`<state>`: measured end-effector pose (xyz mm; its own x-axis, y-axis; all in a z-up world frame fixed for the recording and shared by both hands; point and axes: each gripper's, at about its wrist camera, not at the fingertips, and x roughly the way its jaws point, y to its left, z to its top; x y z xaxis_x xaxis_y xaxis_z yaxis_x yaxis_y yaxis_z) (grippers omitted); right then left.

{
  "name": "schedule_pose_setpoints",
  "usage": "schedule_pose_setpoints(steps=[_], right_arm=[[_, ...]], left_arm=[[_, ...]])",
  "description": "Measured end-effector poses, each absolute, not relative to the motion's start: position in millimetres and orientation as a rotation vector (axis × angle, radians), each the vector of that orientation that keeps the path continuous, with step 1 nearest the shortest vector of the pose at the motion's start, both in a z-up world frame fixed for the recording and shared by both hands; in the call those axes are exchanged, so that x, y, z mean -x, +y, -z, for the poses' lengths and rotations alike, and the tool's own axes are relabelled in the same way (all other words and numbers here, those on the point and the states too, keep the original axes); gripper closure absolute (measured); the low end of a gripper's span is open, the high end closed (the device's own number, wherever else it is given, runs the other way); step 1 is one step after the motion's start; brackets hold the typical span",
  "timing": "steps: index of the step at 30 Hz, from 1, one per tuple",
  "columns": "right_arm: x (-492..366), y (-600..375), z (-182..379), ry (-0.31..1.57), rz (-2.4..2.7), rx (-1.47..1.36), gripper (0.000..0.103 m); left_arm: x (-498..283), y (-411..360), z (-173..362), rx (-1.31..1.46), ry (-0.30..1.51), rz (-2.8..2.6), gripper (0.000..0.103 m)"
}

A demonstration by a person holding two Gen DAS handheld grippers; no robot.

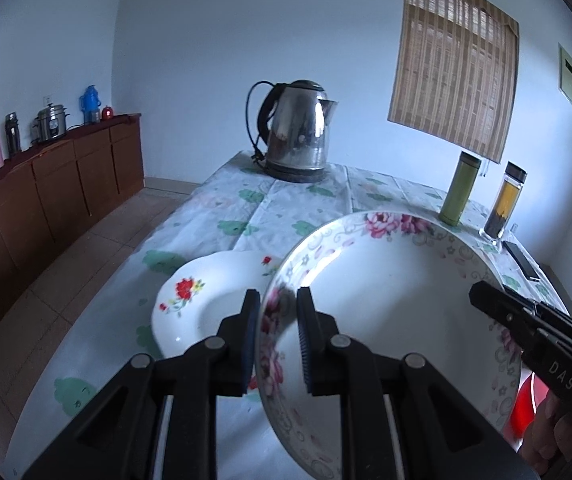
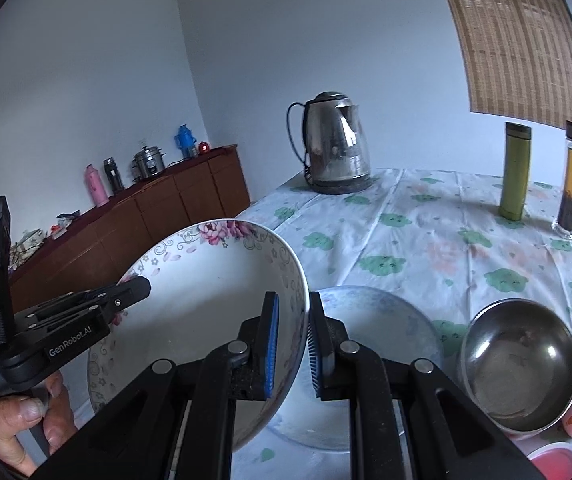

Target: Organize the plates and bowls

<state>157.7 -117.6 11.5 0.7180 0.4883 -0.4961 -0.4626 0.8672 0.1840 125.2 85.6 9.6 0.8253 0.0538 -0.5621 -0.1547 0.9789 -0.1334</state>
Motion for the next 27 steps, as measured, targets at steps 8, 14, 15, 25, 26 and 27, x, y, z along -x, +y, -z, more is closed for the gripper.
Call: schedule_pose_setpoints(steps=[8, 14, 15, 25, 26, 27], right_arm=[[-166, -130, -9, 0.560, -0.463, -0.061, 0.088], [-168, -131, -6, 0.540, -0.404, -0.026, 0.088], [-169, -132, -6, 0.538, -0.397, -0.025, 0.088], [-174, -137, -3, 0.541, -0.344, -0.017, 0.088], [-175, -138, -2, 0.544, -0.339, -0.016, 0.088], [-176, -139, -1, 0.547, -0.334, -0.016, 0.088]], left_arm=[[-146, 73, -10, 0.161, 0.603, -0.090, 0.087], [-161, 70, -5, 0.175, 0.600, -0.072, 0.086], [-164, 70, -4, 0.181, 0.600, -0.068, 0.086], [-181, 60, -1, 0.202, 0.622, -0.053, 0.085], [-183, 59, -1, 0.200, 0.624, -0.053, 0.085], [-185, 58, -1, 0.198, 0.627, -0.051, 0.085]])
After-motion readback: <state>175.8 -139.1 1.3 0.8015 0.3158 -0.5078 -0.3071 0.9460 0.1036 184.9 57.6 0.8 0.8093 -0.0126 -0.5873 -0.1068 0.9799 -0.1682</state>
